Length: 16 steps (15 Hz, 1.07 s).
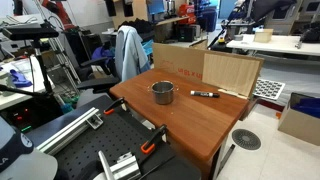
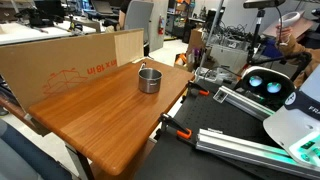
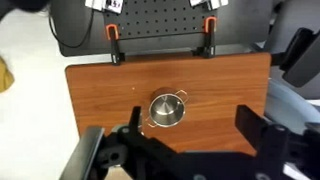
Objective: Put the marker in the pot
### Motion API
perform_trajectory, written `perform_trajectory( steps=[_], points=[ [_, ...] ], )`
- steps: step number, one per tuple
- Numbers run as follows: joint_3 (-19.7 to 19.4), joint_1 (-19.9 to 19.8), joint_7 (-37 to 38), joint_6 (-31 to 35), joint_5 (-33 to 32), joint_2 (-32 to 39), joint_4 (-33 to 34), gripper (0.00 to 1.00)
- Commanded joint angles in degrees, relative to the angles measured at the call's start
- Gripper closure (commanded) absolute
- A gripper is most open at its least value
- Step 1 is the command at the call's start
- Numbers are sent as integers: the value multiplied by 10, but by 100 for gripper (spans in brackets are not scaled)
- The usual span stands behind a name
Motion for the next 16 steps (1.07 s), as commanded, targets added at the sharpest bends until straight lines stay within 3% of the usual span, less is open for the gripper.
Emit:
perform_trajectory(
  steps=[1,15,16],
  points=[
    [-2,2,1,-1,-1,0,1,0],
    [-2,2,1,-1,-1,0,1,0],
    [-1,-2,27,36,15,-2,-11,0]
  ],
)
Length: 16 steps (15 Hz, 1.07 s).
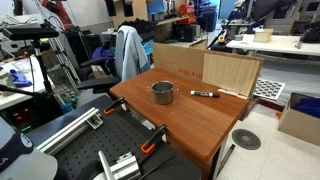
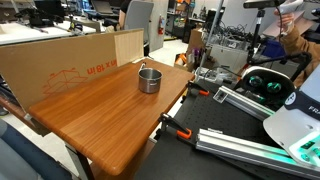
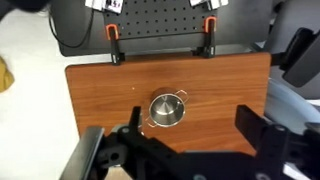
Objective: Put the marker in the pot
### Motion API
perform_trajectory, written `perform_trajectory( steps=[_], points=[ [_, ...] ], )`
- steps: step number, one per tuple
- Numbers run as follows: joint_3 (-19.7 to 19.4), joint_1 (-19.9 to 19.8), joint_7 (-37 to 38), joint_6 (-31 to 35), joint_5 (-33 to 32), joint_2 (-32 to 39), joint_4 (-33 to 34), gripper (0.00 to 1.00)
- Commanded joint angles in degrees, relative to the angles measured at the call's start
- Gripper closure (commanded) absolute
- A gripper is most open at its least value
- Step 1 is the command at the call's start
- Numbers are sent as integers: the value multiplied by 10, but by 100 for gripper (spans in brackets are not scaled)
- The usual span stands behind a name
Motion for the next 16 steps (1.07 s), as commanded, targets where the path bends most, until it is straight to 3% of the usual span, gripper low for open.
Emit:
perform_trajectory(
  steps=[1,9,16],
  points=[
    [-3,-2,32,48,21,2,-14,0],
    [-29,-19,93,142,111,77,-15,0],
    [-22,-36,221,256,133,247,63,0]
  ],
)
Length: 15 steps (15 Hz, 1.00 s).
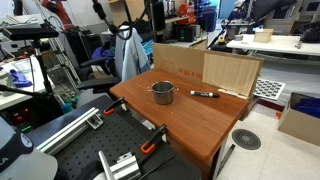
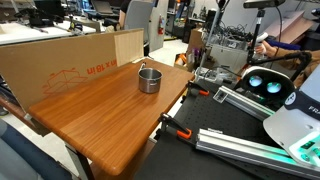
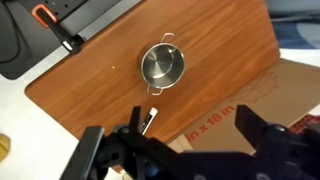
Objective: Put the marker in the pot
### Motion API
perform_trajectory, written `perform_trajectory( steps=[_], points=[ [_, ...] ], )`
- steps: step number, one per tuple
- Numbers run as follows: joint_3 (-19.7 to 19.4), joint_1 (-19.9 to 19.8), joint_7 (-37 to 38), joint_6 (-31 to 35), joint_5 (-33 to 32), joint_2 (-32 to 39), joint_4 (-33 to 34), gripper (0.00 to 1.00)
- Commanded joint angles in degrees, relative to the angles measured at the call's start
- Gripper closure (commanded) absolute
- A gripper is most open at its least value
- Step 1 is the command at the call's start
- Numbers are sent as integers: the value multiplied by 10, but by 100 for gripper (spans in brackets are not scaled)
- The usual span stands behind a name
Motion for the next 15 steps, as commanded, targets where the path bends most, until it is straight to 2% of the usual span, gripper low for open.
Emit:
perform_trajectory(
  steps=[1,8,15],
  points=[
    [8,-7,66,31,14,92,63,0],
    [-10,4,171,90,-16,265,176,0],
    [-73,26,266,82,-66,414,292,0]
  ],
)
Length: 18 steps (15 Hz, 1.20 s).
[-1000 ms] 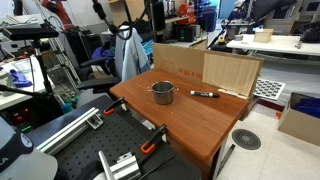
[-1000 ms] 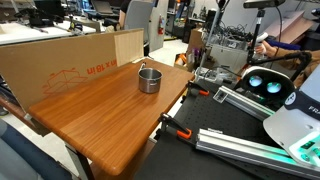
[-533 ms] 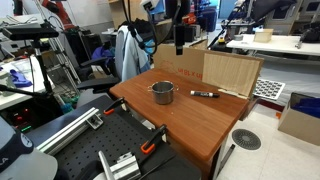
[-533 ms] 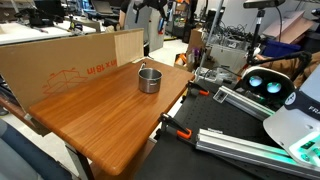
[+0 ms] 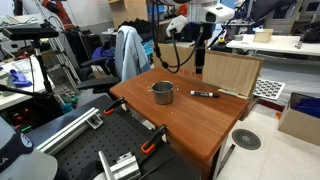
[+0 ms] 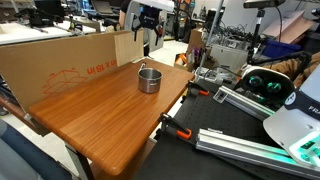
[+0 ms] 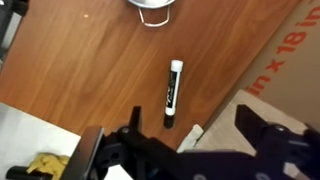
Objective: Put the marker in the pot
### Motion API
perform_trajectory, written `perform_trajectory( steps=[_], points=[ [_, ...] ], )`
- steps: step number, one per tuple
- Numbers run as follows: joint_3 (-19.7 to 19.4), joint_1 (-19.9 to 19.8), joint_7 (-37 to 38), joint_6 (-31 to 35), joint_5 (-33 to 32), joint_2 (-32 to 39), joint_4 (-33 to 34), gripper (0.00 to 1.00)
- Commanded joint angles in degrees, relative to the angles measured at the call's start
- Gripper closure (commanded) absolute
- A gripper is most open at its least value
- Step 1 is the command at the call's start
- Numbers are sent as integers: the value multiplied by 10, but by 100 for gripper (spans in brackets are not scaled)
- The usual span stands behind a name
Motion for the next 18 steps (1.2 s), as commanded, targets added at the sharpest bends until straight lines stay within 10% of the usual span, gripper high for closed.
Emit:
perform_trajectory(
  steps=[1,18],
  points=[
    [-38,25,64,-15,-25,72,74,0],
    [-88,60,91,-7,-78,270,235,0]
  ],
)
